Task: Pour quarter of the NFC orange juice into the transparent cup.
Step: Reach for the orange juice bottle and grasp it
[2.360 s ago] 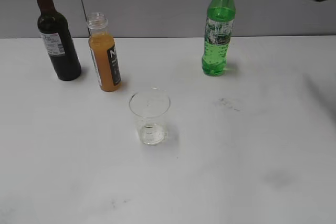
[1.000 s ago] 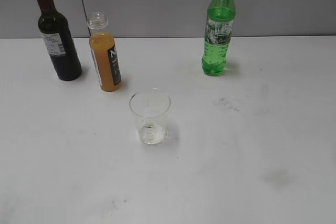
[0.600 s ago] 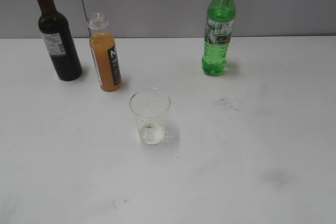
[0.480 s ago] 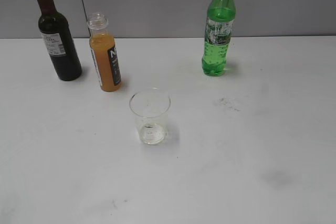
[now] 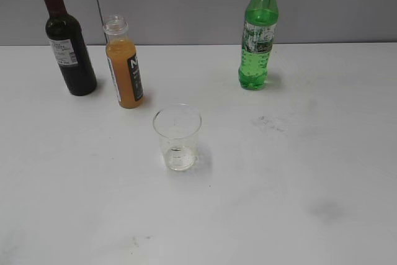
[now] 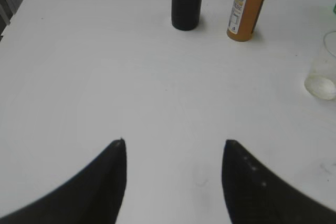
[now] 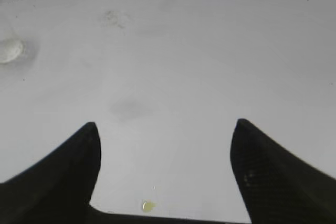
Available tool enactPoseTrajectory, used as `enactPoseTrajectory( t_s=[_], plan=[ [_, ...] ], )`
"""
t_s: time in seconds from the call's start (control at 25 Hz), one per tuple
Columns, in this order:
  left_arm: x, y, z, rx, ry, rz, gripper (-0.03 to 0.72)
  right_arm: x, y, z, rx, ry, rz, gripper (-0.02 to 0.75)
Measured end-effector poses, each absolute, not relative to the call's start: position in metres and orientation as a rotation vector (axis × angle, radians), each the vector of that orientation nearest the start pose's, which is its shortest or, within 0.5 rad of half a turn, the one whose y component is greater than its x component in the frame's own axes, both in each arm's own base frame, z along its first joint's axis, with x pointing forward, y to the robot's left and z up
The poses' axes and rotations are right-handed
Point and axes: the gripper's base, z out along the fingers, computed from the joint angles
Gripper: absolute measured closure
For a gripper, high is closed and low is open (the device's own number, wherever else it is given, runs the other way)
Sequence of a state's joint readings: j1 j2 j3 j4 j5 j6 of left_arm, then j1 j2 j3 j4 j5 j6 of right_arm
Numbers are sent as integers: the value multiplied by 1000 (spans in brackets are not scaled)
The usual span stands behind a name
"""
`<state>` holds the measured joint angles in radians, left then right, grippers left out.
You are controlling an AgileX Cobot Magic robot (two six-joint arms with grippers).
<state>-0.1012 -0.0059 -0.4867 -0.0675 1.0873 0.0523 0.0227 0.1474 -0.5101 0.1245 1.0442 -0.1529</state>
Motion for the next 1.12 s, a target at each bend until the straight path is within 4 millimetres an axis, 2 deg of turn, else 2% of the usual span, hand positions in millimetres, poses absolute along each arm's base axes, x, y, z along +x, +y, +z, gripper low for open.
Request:
enactPoseTrajectory(
  t_s=[0.36,1.12],
  plan=[
    [-6,-5,272,163,2072,-111,245,-6,10,282,-173,2006,69,147],
    [-6,-5,272,163,2072,-111,245,-6,7,279,-27,2020,120,148]
  ],
)
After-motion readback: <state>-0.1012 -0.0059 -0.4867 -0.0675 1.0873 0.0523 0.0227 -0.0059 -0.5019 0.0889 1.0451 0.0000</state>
